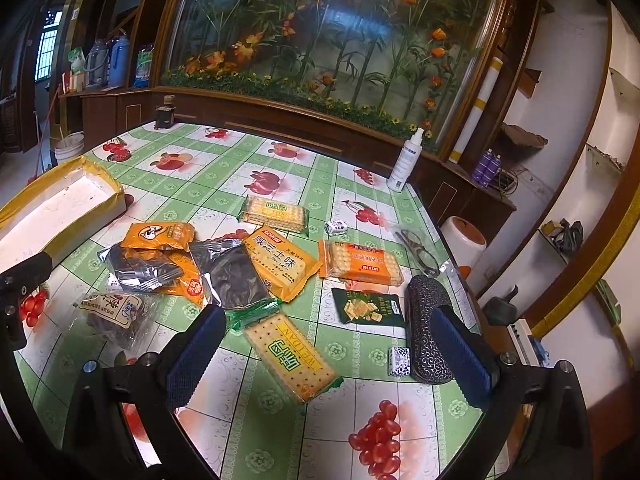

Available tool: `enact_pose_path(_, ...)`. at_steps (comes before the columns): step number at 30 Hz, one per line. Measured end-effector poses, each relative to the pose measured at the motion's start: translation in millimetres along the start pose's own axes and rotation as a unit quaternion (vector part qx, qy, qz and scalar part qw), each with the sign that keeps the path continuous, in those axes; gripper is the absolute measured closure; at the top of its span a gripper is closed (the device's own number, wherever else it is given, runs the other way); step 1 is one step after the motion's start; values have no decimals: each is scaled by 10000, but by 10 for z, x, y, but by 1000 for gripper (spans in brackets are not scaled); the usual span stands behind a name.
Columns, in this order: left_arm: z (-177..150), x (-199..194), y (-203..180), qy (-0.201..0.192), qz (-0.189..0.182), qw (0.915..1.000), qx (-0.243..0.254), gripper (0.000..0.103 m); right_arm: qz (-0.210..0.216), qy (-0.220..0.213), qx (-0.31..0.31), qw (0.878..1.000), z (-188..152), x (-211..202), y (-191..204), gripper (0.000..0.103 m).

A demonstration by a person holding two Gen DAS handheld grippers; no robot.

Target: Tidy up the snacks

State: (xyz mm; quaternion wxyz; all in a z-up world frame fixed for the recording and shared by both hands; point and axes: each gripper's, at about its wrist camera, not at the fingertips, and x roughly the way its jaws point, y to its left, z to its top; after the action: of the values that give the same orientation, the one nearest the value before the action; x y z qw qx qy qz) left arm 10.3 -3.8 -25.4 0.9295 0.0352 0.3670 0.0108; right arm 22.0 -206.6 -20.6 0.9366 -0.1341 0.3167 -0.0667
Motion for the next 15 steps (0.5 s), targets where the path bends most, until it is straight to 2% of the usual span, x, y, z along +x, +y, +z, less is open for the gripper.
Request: enact_pose_path(15, -1, 36, -1, 16, -116, 9999, 10, 0, 151, 12, 17, 9999, -1, 17, -5, 0)
